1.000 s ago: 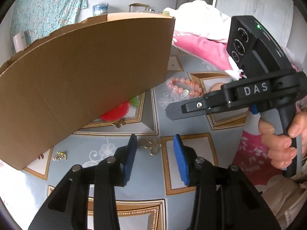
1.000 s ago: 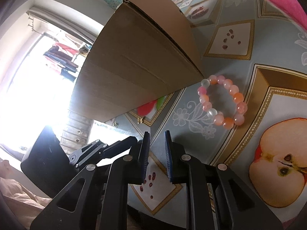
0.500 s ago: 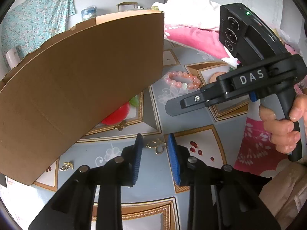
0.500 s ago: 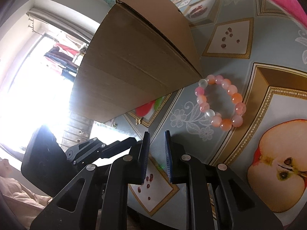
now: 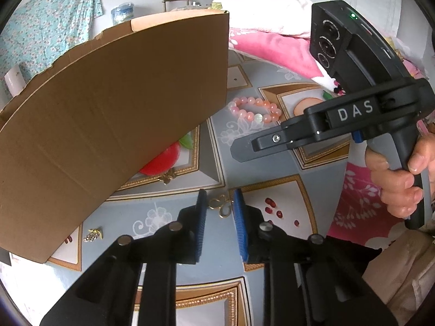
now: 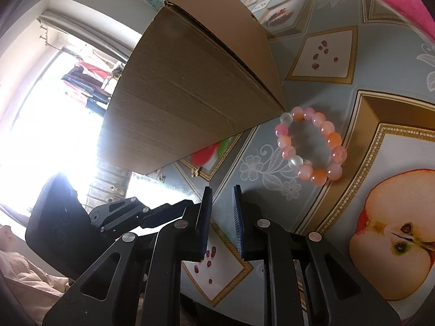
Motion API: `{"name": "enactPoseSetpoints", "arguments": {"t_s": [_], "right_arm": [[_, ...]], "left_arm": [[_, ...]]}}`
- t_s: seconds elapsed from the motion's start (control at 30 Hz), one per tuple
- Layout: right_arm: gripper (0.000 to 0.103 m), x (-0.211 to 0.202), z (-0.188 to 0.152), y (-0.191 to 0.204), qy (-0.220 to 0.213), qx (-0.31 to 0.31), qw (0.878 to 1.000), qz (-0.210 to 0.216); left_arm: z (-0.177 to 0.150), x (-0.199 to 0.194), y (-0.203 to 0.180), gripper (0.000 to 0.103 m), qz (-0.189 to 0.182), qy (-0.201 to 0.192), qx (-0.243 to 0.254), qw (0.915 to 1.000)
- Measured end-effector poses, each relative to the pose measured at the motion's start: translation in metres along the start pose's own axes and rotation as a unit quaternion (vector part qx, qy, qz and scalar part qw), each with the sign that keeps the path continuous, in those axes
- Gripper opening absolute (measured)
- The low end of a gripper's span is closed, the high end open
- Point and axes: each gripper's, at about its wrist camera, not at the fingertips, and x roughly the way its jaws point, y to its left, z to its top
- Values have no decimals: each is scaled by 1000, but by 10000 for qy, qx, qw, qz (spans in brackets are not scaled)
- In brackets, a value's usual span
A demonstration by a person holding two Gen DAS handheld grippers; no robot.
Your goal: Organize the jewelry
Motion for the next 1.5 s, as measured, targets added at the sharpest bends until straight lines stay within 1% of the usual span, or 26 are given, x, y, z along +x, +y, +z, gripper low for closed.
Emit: {"name": "enactPoseSetpoints", "arguments": {"t_s": [0.13, 0.2, 0.33, 0.37, 0.7, 0.87, 0.93, 0.97, 1.0, 1.1, 1.13, 1.2, 1.27, 1.33, 1.4, 1.5], "right_arm": [[17, -2, 1, -1, -30, -12, 10000, -44], [17, -3, 1, 0, -49, -12, 10000, -54], [17, -7, 1, 1, -83, -33, 9999, -92], [17, -7, 2, 2, -91, -46, 9999, -108], [17, -13, 0, 16, -156, -151, 9994, -274], [17, -11, -5, 28, -119, -270, 9989, -373], [19, -8, -6, 34, -109, -354, 9983, -447], [22, -6, -8, 38, -114, -396, 9979, -494], [25, -5, -10, 42, -125, -455, 9974, -552], [31, -2, -13, 51, -159, -612, 9954, -726], [32, 0, -14, 55, -172, -676, 9943, -801], [33, 3, -15, 61, -197, -785, 9926, -908], [33, 8, -16, 70, -216, -949, 9903, -996], [33, 15, -16, 81, -209, -1158, 9876, -1042], [33, 27, -13, 98, -160, -1438, 9847, -973], [33, 51, -8, 115, -11, -1813, 9783, -1000]], "left_arm": [[-2, -1, -1, 19, 50, -26, -51, 10000], [-3, -2, -2, 15, 90, -56, -63, 9999], [-5, -3, 1, 14, 43, -105, -165, 9998], [-6, -3, 1, 0, 82, -122, -167, 9998], [-15, -8, 15, 0, -12, -285, -455, 9986], [-21, -13, 24, 0, 93, -322, -686, 9971], [-24, -15, 29, 0, 148, -329, -793, 9962], [-25, -16, 32, 0, 147, -349, -857, 9956], [-26, -18, 33, 0, 122, -373, -903, 9951], [-28, -26, 34, 0, -63, -545, -989, 9936], [-29, -27, 32, 1, -162, -552, -981, 9935], [-29, -26, 28, 4, -205, -522, -954, 9939], [-30, -23, 24, 13, -189, -471, -900, 9946], [-30, -22, 20, 16, -134, -448, -872, 9951], [-32, -22, 20, 17, -88, -434, -868, 9952], [-35, -23, 21, 17, -22, -421, -885, 9952]]}}
